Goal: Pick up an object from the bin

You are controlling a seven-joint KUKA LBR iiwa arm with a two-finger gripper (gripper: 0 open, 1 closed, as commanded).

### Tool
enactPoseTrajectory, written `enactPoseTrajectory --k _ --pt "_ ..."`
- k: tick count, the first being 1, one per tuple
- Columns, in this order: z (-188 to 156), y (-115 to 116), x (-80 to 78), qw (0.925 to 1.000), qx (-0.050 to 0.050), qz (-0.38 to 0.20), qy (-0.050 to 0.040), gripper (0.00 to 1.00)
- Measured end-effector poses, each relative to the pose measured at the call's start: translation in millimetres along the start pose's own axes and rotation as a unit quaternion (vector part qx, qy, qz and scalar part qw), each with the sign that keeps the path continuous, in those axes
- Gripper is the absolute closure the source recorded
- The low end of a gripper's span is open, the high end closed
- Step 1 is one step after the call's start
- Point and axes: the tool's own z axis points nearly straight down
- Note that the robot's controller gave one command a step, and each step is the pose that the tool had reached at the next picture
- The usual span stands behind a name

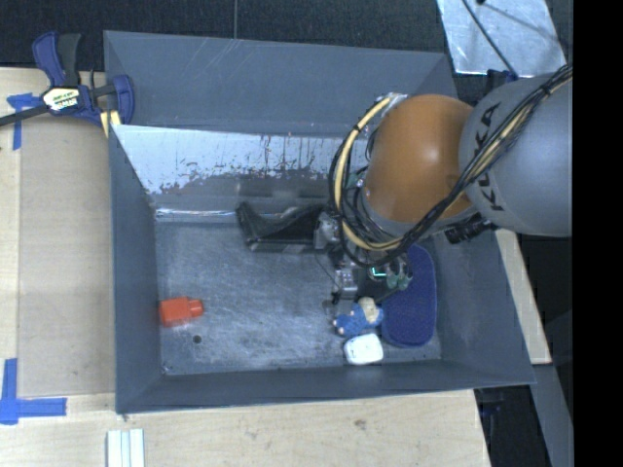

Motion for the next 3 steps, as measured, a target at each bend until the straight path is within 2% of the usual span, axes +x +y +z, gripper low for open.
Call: enactPoseTrajectory --k 1,2,3 --pt "78 -75 39.3 0.9887 0.000 -0.150 0.0006 0.00" --pt "47 -46 27.8 0.9555 0.001 -0.295 -0.0057 0.00" --pt "47 -85 45.8 0.9748 0.001 -0.223 -0.0027 0.00"
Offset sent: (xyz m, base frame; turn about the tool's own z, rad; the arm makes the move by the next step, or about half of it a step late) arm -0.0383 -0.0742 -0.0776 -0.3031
